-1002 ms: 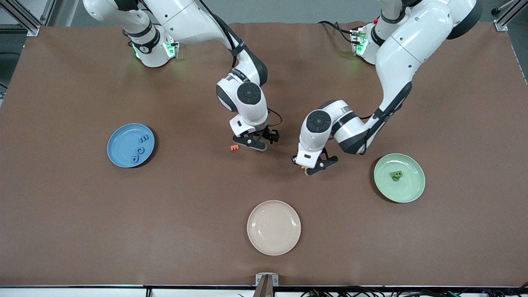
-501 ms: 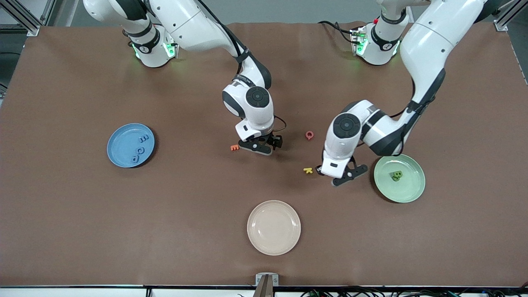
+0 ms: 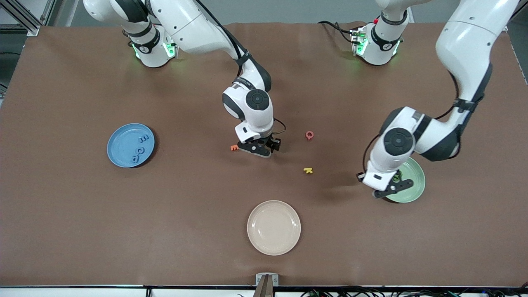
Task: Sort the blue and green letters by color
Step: 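Drop the green N on the green plate while the right grasps blue x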
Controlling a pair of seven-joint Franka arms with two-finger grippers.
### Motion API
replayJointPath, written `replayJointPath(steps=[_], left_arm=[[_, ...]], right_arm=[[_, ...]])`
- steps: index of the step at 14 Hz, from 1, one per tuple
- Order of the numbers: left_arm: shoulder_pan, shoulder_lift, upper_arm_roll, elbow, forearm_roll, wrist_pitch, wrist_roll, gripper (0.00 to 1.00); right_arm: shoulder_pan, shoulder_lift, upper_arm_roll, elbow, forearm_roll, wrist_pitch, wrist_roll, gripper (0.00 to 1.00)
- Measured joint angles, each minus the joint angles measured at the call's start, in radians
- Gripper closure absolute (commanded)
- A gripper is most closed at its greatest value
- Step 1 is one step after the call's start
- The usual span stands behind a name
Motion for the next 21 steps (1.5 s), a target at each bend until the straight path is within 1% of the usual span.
replayJointPath(steps=[1,4,6,7,9,11,12,14,15,17,18,21], left_arm=[[0.027,-0.007,0.0,-0.007,0.0,-0.005,0.046,0.99],[0.115,-0.013,-0.001,-0.04,0.0,-0.009,0.176,0.97],[0.159,-0.013,-0.002,-0.064,0.0,-0.008,0.227,0.97],[0.172,-0.013,-0.002,-0.07,0.0,-0.007,0.244,0.97],[0.184,-0.013,-0.002,-0.079,0.0,-0.001,0.262,0.97],[0.191,-0.012,-0.002,-0.086,0.0,0.015,0.262,0.96],[0.193,-0.01,-0.002,-0.089,0.0,0.023,0.263,0.96],[0.195,-0.001,-0.002,-0.103,0.0,0.055,0.263,0.96],[0.195,0.005,-0.002,-0.113,0.0,0.08,0.263,0.95],[0.195,0.014,-0.002,-0.126,0.0,0.111,0.263,0.92],[0.195,0.017,-0.002,-0.128,0.0,0.115,0.263,0.91],[0.2,0.018,-0.001,-0.128,0.0,0.117,0.266,0.84]], right_arm=[[0.0,0.002,0.0,0.0,0.0,0.0,0.001,0.22],[0.0,0.009,0.001,0.003,0.0,0.0,0.006,0.28],[0.0,0.013,0.001,0.006,0.0,0.0,0.009,0.33],[0.0,0.014,0.001,0.007,0.0,0.0,0.01,0.37],[0.0,0.013,0.001,0.009,0.0,-0.005,0.012,0.49],[0.0,0.013,0.001,0.011,0.0,-0.011,0.012,0.65],[0.0,0.012,0.001,0.014,0.0,-0.015,0.012,0.71],[0.0,0.01,0.0,0.018,0.001,-0.022,0.012,0.81],[0.0,0.011,0.0,0.018,0.001,-0.022,0.012,0.87],[0.001,0.01,0.001,0.018,0.0,-0.022,0.012,0.97],[0.001,0.01,0.001,0.018,0.0,-0.022,0.012,1.0],[-0.001,0.01,-0.002,0.019,0.0,-0.023,0.011,1.0]])
